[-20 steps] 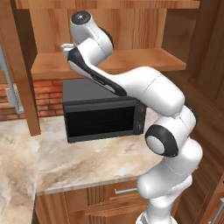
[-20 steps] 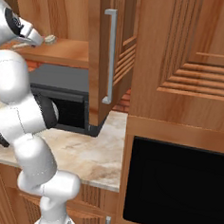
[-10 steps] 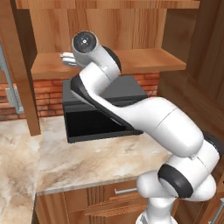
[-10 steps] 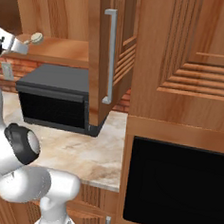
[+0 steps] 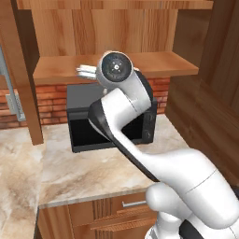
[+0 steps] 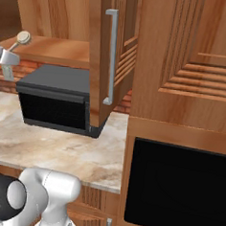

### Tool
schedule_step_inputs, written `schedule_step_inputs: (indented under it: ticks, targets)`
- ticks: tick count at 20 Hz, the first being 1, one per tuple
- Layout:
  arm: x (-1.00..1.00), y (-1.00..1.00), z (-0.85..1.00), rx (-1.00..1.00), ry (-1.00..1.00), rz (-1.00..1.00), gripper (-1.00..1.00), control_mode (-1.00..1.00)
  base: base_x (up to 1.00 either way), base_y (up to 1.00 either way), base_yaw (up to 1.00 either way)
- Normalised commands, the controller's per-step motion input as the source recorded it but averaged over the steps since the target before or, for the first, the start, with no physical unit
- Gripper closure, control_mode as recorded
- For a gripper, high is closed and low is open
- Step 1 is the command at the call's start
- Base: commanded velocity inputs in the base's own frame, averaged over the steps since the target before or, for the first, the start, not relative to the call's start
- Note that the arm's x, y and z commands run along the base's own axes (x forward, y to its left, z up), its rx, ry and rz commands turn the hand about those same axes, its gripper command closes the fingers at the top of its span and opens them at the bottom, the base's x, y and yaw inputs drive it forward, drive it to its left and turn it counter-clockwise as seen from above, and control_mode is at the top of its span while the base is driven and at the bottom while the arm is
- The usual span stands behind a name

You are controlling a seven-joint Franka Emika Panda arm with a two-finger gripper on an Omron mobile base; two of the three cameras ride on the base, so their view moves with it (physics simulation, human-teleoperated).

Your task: Open the cabinet. Pick the dish brush and place it next to the sink. Then close the cabinet.

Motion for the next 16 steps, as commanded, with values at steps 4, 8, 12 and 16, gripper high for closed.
schedule_step_inputs:
  ticks: [4,8,12,16]
  targets:
    - [-0.77,-0.37,0.60,0.00,0.12,0.05,1.00,-1.00,0.00,0.00,0.00]
    - [-0.78,-0.29,0.51,0.00,0.13,0.08,1.00,-1.00,0.00,0.00,0.00]
    - [-0.79,-0.27,0.36,0.00,0.11,0.09,1.00,-1.00,0.00,0.00,0.00]
    - [-0.91,-0.24,0.07,0.00,0.01,0.14,1.00,-1.00,0.00,0.00,0.00]
